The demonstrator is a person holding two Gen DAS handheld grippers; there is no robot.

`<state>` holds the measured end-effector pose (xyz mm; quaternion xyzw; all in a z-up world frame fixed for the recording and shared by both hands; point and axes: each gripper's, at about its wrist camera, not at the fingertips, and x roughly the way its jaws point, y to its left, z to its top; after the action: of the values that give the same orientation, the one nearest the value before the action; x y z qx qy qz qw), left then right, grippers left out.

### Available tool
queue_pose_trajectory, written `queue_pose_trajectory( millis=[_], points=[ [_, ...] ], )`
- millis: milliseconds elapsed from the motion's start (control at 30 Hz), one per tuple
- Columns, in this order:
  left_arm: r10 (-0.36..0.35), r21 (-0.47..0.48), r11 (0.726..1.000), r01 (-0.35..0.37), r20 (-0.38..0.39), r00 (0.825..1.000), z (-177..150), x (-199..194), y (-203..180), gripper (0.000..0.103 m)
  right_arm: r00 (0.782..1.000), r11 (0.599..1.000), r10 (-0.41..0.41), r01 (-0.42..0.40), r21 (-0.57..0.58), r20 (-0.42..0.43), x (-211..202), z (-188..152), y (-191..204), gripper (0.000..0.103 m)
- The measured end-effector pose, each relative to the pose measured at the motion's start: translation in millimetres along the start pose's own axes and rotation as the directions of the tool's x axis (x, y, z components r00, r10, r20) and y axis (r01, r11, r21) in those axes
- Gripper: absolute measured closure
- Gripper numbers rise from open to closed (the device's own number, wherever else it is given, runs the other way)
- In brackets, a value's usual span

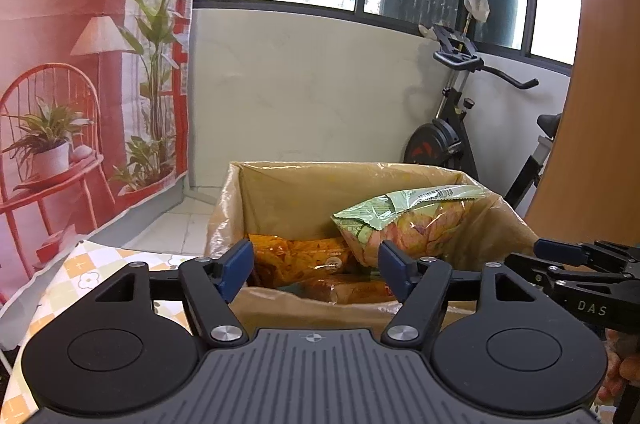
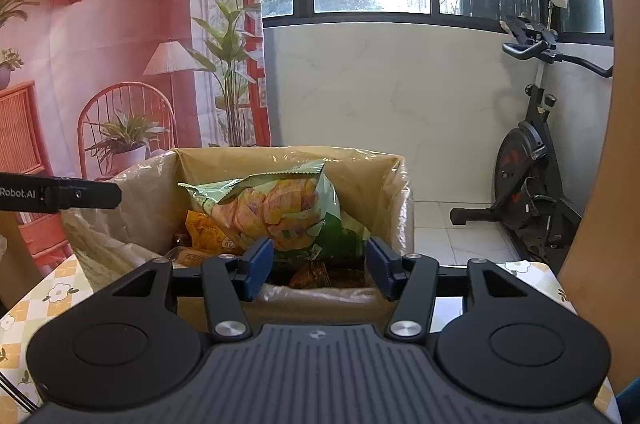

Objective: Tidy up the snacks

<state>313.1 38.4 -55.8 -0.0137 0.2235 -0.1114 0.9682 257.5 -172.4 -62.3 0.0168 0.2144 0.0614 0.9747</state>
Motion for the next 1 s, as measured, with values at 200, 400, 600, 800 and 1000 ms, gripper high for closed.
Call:
queue_pose_trajectory(
  millis=[200, 400, 600, 800, 1000],
  points=[
    [0.018, -0.011, 1.000, -0.018, 0.016, 1.000, -6, -20, 4, 0.028, 1.000, 1.000, -0.006, 0.006, 0.017, 0.024, -20, -4, 3, 0.046],
    [0.047, -0.027, 0.999, -0.046, 0.035, 0.998, -15, -41, 11, 0.028, 0.999, 1.000, 0.003, -0.003, 0.005, 0.046, -38, -11, 11, 0.046],
    [0.075, -0.055, 0.996, -0.074, 0.025, 0.997, -29, -54, 21, 0.028, 0.998, 1.000, 0.015, -0.014, -0.022, 0.057, -50, -20, 18, 0.046],
    [0.100, -0.072, 0.992, -0.100, 0.006, 0.995, -44, -62, 26, 0.028, 0.998, 1.000, 0.022, -0.021, -0.008, 0.056, -57, -36, 17, 0.046],
    [0.113, -0.100, 0.988, -0.116, -0.036, 0.993, -67, -64, 32, 0.028, 1.000, 1.000, 0.007, -0.007, -0.005, 0.022, -60, -61, 6, 0.046]
  ],
)
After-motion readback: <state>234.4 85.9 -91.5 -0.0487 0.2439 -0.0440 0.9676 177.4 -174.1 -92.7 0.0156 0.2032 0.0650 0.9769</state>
